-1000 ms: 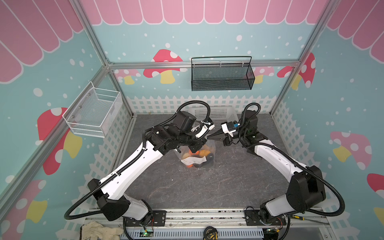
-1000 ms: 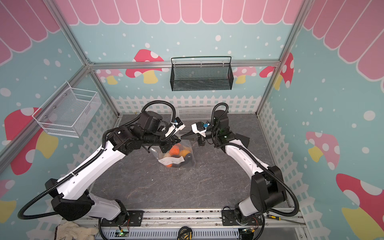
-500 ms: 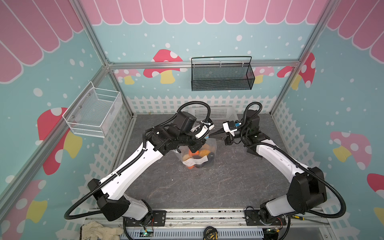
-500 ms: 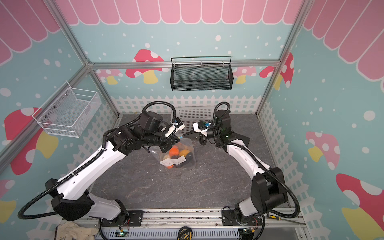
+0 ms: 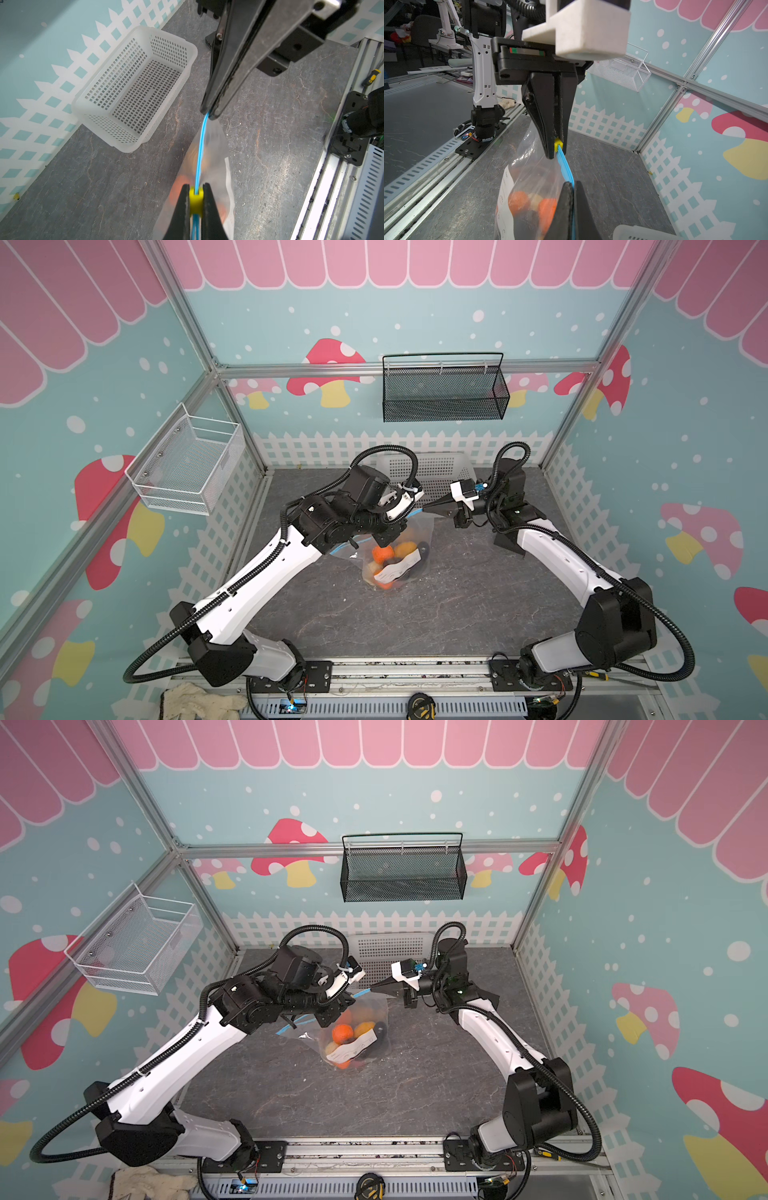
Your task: Place the food in the zip-top bag and seal the zipper
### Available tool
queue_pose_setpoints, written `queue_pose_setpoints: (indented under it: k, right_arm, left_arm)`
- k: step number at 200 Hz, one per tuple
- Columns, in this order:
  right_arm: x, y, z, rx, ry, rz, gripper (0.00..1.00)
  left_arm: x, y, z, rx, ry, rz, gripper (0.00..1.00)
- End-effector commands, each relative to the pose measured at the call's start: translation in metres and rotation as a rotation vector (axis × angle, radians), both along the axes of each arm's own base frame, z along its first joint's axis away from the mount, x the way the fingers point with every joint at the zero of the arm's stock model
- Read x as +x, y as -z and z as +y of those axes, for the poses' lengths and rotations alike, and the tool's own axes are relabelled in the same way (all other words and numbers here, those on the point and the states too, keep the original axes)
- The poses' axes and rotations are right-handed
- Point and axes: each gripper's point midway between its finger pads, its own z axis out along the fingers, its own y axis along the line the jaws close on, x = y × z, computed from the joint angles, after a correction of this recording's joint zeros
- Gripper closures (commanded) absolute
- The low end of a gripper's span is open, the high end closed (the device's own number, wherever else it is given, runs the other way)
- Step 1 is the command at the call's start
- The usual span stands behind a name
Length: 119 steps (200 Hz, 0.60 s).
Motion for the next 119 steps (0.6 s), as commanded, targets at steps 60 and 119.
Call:
queue_pose_setpoints:
  k: [60, 119]
  right_arm:
    - [0.017, -0.009, -0.016, -0.015, 0.112, -0.051, 1.00]
    - [0.021, -0.007, -0.020, -0.020, 0.133, -0.046, 1.00]
  left_arm:
    - [-0.022, 0.003, 0.026, 0.036, -0.027, 0.024, 1.00]
    - [-0.024, 0.008, 0.035, 0.060, -0.049, 0.024, 1.00]
